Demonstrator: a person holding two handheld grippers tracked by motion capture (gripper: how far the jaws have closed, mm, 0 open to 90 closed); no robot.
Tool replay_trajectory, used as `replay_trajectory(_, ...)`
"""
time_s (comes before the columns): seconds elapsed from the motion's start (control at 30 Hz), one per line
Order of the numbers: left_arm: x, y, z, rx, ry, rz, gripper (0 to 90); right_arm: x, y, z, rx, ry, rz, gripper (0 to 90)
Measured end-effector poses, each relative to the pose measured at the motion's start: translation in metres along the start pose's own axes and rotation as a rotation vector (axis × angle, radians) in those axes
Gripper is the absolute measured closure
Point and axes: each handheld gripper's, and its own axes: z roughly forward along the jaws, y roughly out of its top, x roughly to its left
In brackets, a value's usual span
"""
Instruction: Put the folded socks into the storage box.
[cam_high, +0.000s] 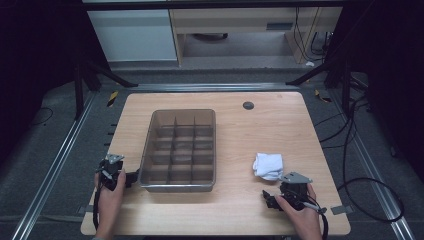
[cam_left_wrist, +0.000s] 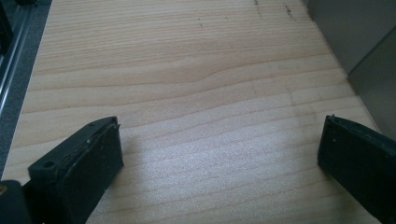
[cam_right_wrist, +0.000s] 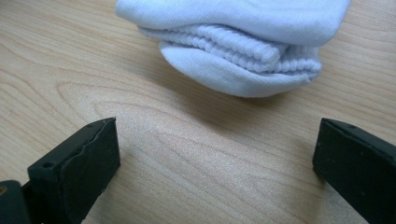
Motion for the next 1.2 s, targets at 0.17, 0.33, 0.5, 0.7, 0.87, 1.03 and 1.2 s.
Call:
replay_trajectory(0.17, 0.000, 0.000, 0.000, -0.001, -0.001, 0.001, 0.0, -0.003, 0.007, -0.004, 0.031, 0.037, -0.064, 7.8)
replay_trajectory(0.33, 0.000, 0.000, 0.000, -0.001, -0.001, 0.001, 0.0, -0.012, 0.018, -0.012, 0.107, 0.063, -0.142, 11.2)
replay_trajectory(0.5, 0.000, 0.000, 0.000, -0.001, -0.001, 0.001, 0.0, -0.025, 0.034, -0.024, 0.131, 0.089, -0.195, 18.1)
replay_trajectory(0.7, 0.000, -0.001, -0.001, -0.001, 0.000, 0.002, 0.0, -0.031, 0.051, -0.029, 0.144, 0.107, -0.273, 22.8)
replay_trajectory(0.87, 0.000, -0.001, 0.000, -0.003, -0.002, 0.000, 0.0, -0.029, 0.081, -0.039, 0.161, 0.117, -0.399, 28.9)
replay_trajectory(1.03, 0.000, -0.001, -0.001, 0.000, -0.006, 0.009, 0.0, -0.028, 0.098, -0.042, 0.160, 0.137, -0.442, 31.8)
replay_trajectory(1.2, 0.000, -0.002, -0.002, -0.001, -0.013, 0.016, 0.0, -0.026, 0.113, -0.033, 0.184, 0.188, -0.503, 35.7)
